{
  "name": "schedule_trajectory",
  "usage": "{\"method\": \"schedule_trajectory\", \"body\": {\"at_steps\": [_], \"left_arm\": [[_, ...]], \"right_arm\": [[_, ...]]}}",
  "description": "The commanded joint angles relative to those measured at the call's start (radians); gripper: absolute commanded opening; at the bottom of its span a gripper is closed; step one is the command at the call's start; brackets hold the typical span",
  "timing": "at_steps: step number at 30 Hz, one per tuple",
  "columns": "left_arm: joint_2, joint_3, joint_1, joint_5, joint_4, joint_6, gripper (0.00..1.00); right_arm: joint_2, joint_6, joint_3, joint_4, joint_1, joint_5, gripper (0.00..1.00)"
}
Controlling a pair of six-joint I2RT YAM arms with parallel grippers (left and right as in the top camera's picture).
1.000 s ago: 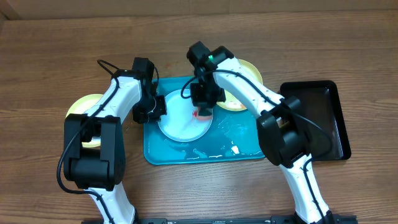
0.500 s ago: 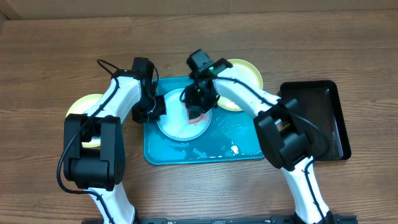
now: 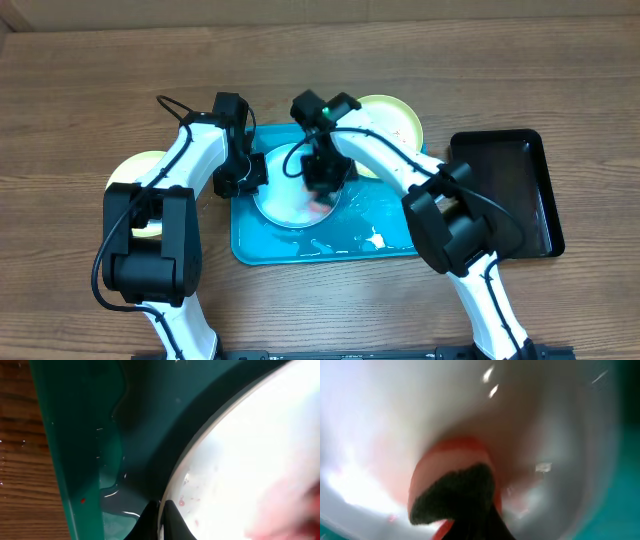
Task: Clean dirty plates on tray and stack at the side
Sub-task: 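Scrub the white plate with the sponge while the left gripper holds it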
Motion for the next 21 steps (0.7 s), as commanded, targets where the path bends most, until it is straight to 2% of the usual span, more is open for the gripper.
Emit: {"method": "schedule_trajectory", "body": {"at_steps": [1, 4, 7, 10, 14, 21], "left_arm": [[0.002, -0.019, 0.0, -0.033, 0.008, -0.01, 0.04], [0.002, -0.019, 0.0, -0.033, 0.008, -0.01, 0.04], [0.002, -0.019, 0.0, -0.033, 0.009, -0.01, 0.04], [0.002, -0.019, -0.001, -0.033, 0.008, -0.01, 0.04], [0.002, -0.019, 0.0, -0.033, 0.01, -0.01, 0.04], [0.002, -0.019, 0.0, -0.033, 0.009, -0.009, 0.04]], "right_arm": [[0.027, 0.008, 0.033, 0.087, -0.022, 0.2, 0.04], [0.027, 0.067, 0.023, 0.188, -0.019, 0.191, 0.04], [0.029, 0.074, -0.007, 0.315, -0.015, 0.013, 0.04], [0.029, 0.073, -0.029, 0.36, 0.003, -0.133, 0.04], [0.029, 0.042, -0.031, 0.328, 0.045, -0.262, 0.04], [0.029, -0.015, -0.031, 0.141, 0.052, -0.277, 0.04]]}}
